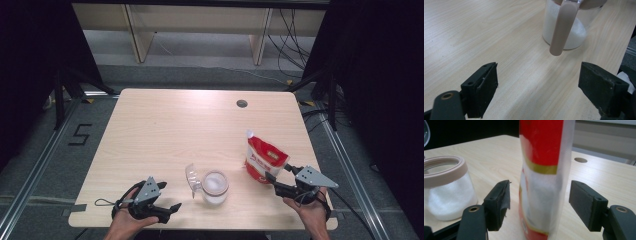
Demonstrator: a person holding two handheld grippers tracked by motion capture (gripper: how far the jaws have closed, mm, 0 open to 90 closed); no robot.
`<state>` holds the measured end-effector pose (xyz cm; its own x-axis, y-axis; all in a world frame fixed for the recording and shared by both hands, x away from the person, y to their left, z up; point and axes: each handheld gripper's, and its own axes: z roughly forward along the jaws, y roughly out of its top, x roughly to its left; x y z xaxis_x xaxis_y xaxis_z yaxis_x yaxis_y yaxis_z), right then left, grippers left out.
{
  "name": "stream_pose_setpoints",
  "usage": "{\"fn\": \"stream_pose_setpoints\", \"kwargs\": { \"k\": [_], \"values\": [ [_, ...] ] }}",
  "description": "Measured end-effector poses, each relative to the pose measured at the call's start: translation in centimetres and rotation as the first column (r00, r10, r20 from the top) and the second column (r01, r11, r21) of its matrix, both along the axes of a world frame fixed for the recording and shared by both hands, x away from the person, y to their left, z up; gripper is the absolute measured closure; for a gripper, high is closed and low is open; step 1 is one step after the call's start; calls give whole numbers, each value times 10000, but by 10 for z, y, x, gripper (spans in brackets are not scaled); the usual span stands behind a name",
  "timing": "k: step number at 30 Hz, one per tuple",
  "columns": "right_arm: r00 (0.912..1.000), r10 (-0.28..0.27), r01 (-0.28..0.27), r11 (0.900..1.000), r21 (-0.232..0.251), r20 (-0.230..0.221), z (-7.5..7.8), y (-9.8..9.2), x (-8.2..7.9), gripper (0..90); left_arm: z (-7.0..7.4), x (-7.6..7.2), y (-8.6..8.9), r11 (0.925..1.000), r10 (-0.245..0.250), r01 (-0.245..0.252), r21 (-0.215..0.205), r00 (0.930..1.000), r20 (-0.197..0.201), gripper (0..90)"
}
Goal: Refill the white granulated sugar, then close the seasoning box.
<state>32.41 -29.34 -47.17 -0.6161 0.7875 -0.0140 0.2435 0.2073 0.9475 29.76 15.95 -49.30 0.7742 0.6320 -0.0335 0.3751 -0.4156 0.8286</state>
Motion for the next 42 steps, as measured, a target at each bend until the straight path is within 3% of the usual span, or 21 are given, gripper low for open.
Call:
{"fn": "stream_pose_setpoints", "kwargs": {
  "k": [1,2,3,4,6,8,9,10,13,14,16,23,24,25,26,31,36,41,42],
  "values": [
    [9999,-96,97,9999,111,-141,0,1,-3,334,0,-1,-1,9999,76,-76,-69,9999,-75,155],
    [9999,6,-6,10000,-24,106,1,-1,-3,321,1,-2,-1,9997,144,-147,-196,9998,-158,154],
    [9994,-258,264,9994,234,-246,1,1,-7,312,1,-2,0,9995,192,-196,-231,9997,-140,155],
    [9997,-165,168,9997,155,-206,1,0,-8,310,1,0,2,9999,96,-96,-42,9999,-82,155],
    [9996,-158,163,9996,211,-226,1,-2,-11,306,1,-1,3,9997,197,-199,-156,9997,-122,154],
    [9982,-235,250,9993,279,-553,1,-1,-15,300,2,0,3,10000,67,-67,-51,10000,23,154],
    [9981,-239,254,9993,261,-561,0,-2,-16,294,1,-1,2,9995,225,-228,-197,9996,-179,154],
    [9988,-218,221,9997,71,-431,0,-3,-15,284,0,-2,0,9992,292,-297,-283,9994,-186,154],
    [9966,-383,398,9990,185,-723,0,-3,-20,281,2,0,1,9999,114,-114,0,9998,-168,155],
    [9981,-284,289,9996,80,-541,-1,-5,-19,278,2,0,0,9998,143,-145,-118,9997,-189,155],
    [9957,-430,436,9990,48,-818,-2,-5,-23,272,2,0,0,9999,105,-107,-91,9998,-186,155],
    [9943,-224,201,9995,-230,-1042,-5,-4,-29,256,2,0,-1,9997,125,-131,-186,9994,-331,155],
    [9913,-312,287,9994,-211,-1282,-5,-2,-32,253,2,0,-1,9998,111,-116,-159,9994,-315,155],
    [9945,-150,103,9989,-451,-1036,-5,-4,-31,251,2,0,-1,9998,93,-97,-148,9994,-329,155],
    [9911,-165,123,9994,-319,-1324,-5,-2,-34,249,2,0,-1,9998,87,-92,-154,9995,-319,155],
    [9913,-106,17,9977,-677,-1313,-5,1,-37,242,2,-1,-1,9997,190,-195,-166,9995,-256,154],
    [9880,-132,41,9982,-591,-1538,-6,4,-40,241,2,0,-2,9998,68,-74,-178,9994,-328,155],
    [9888,-75,-51,9965,-839,-1492,-7,4,-38,242,2,0,-2,9999,31,-35,-130,9995,-304,155],
    [9864,-3,-130,9967,-798,-1643,-7,5,-38,244,2,1,-2,9999,106,-106,-2,9999,-82,155]
  ]
}}
